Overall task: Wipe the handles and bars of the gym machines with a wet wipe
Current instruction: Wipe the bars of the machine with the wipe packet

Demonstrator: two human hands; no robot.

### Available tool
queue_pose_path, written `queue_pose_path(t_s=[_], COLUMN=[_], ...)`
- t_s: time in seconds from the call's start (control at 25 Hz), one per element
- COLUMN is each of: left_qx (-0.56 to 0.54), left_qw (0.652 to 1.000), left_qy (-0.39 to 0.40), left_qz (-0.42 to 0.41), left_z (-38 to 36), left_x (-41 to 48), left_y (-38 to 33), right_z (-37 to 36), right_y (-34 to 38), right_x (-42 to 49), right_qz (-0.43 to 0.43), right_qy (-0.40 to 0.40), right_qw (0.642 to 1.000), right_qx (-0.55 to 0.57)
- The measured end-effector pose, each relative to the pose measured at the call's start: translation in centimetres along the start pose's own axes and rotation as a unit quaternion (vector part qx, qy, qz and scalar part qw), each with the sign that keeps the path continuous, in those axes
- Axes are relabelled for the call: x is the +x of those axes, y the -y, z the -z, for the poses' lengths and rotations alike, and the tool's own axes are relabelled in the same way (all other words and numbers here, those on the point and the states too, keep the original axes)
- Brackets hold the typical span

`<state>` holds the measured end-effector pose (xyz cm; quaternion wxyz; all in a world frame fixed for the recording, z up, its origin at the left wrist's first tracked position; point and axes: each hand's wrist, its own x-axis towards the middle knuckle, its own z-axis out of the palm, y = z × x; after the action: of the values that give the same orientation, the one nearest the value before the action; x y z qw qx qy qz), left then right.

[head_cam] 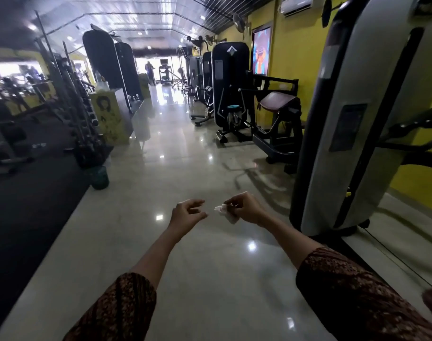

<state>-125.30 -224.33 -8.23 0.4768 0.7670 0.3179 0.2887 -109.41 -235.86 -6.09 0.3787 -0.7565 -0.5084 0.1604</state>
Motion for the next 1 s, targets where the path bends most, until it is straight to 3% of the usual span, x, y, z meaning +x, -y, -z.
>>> queue_pose_path(t_s=[0.32,0.6,1.0], left_qx=[0.008,-0.017,-0.041], left_qw=[1.0,1.0,0.999], left_qy=[-0.017,-0.008,0.007], left_qz=[-0.02,0.015,-0.003], left_z=[0.0,-1.5,-1.5], left_x=[23.9,41.9,75.0], left_y=[-0.2,5.1,7.7], right_z=[4.2,3.9,7.5], right_y=[-3.2,-9.5,-16.9], right_x=[24.4,41.1,72.3], right_qz=[0.005,-0.015,-0.035], right_qy=[-0.031,0.026,-0.021], right_qw=[0.999,0.999,0.999], right_qx=[0.04,0.044,0.028])
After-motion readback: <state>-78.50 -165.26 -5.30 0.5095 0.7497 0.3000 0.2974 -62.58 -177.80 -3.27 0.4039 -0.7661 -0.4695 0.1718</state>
